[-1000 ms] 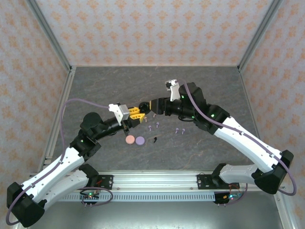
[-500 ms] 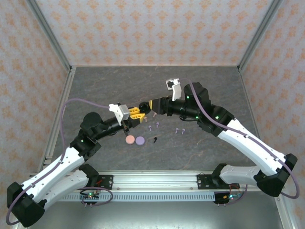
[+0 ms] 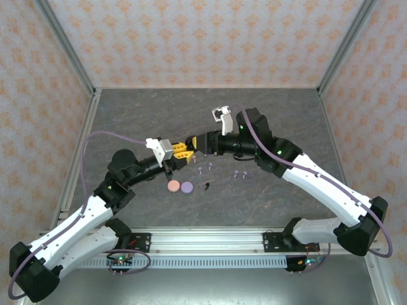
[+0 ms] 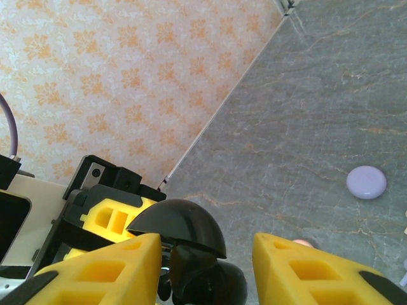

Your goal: Insert the wireless bluetooth earbuds into the charging case

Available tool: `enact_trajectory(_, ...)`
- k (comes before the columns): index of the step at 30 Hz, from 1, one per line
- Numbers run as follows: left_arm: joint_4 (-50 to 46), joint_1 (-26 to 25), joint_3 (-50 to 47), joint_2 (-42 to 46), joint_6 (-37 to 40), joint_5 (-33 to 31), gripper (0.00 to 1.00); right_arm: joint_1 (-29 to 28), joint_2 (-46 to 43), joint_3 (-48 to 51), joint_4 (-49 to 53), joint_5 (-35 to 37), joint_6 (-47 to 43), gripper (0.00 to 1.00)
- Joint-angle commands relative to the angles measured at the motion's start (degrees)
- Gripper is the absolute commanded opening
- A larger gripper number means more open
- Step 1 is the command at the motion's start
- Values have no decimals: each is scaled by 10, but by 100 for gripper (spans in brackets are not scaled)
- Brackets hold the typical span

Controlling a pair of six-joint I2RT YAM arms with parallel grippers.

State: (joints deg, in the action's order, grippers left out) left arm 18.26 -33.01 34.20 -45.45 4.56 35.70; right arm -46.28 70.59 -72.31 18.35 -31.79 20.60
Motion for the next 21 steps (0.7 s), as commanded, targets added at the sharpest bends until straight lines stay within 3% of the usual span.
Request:
enact_trajectory(1, 5, -5, 11, 1, 8, 0, 0, 0, 0, -16, -20, -21, 4, 41)
enact_trajectory(21, 0, -5, 13, -10, 9, -6, 0, 0, -23, -16, -7, -3, -15, 44)
